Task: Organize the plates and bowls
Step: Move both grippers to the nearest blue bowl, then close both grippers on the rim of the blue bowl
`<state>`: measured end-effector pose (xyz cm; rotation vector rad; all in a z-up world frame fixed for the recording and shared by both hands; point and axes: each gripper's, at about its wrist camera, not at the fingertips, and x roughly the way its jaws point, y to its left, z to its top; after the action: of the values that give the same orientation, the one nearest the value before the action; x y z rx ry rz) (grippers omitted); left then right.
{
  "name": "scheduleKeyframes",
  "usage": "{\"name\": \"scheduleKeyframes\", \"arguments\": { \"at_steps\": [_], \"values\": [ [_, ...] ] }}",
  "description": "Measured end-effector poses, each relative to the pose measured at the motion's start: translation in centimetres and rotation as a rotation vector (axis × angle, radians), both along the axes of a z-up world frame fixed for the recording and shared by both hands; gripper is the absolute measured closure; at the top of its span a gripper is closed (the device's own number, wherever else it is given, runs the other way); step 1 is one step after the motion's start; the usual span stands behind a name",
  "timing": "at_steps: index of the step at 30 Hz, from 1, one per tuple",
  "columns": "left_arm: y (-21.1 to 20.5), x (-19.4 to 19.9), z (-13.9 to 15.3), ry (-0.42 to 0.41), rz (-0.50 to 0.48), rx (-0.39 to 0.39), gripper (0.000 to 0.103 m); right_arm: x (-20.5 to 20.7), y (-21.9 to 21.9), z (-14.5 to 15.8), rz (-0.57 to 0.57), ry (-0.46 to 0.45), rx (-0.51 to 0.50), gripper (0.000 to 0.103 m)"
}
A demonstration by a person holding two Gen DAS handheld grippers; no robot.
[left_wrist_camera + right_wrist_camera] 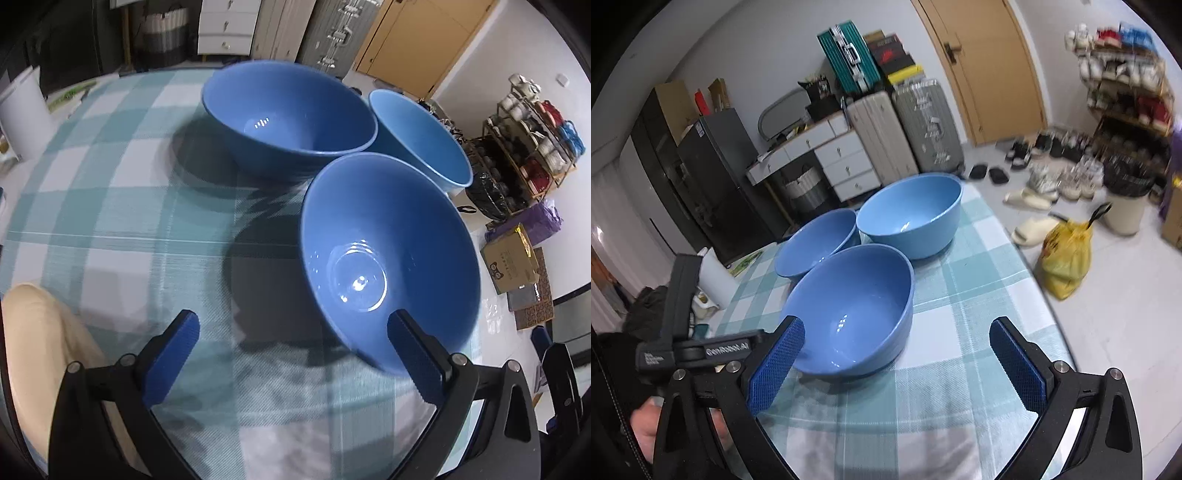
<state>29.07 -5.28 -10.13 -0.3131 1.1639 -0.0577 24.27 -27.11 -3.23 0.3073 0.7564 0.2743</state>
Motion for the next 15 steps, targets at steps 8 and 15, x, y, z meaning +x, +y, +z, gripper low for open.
{"name": "scheduleKeyframes", "arguments": {
  "at_steps": [8, 15],
  "values": [
    [-1.0, 1.8, -2.0, 0.034, 0.031, -0.018, 0.001, 6.5, -0.7, -3.1, 0.039, 0.135, 0.120, 0.001],
    [-1.7, 2.3, -2.2, 0.017, 0.034, 0.021, 0.002, 10.2, -0.6, -7.0, 0.058, 0.238, 0.246, 0.001]
  ]
}}
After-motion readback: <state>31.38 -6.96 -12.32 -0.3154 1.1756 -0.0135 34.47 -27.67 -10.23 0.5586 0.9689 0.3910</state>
